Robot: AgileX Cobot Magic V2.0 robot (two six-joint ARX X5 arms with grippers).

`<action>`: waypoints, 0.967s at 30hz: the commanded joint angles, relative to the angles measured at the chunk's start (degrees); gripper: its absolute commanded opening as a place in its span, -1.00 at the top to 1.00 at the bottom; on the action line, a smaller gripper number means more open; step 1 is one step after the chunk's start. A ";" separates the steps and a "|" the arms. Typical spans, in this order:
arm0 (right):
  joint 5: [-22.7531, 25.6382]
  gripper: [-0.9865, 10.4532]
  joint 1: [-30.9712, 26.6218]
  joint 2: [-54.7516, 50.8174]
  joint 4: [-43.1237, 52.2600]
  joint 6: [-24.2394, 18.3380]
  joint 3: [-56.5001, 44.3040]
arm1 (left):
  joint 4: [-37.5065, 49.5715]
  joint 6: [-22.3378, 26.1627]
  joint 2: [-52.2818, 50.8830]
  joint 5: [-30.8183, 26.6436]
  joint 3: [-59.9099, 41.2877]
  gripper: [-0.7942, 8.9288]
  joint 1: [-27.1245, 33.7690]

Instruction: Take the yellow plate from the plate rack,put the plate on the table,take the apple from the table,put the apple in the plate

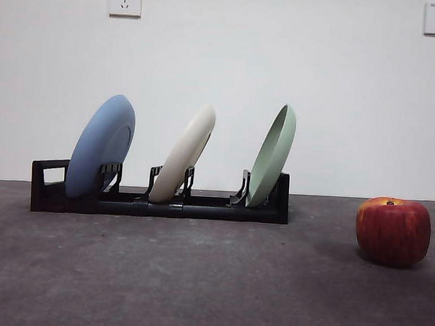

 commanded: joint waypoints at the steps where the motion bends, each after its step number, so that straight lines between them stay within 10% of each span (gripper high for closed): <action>1: -0.46 0.85 0.07 0.66 0.57 5.29 4.46 | -2.58 -0.66 1.25 0.57 3.76 0.85 0.17; 10: -8.11 0.85 0.04 10.67 -9.92 5.31 22.88 | -7.89 -1.62 9.73 11.63 17.94 0.85 0.17; 16: -14.84 0.85 0.04 20.35 -27.26 -2.38 37.99 | -18.99 2.91 17.29 17.62 29.53 0.85 0.17; 29: -15.82 0.85 0.07 30.62 -47.47 -11.10 53.88 | -29.29 6.08 23.87 19.78 43.06 0.85 -3.28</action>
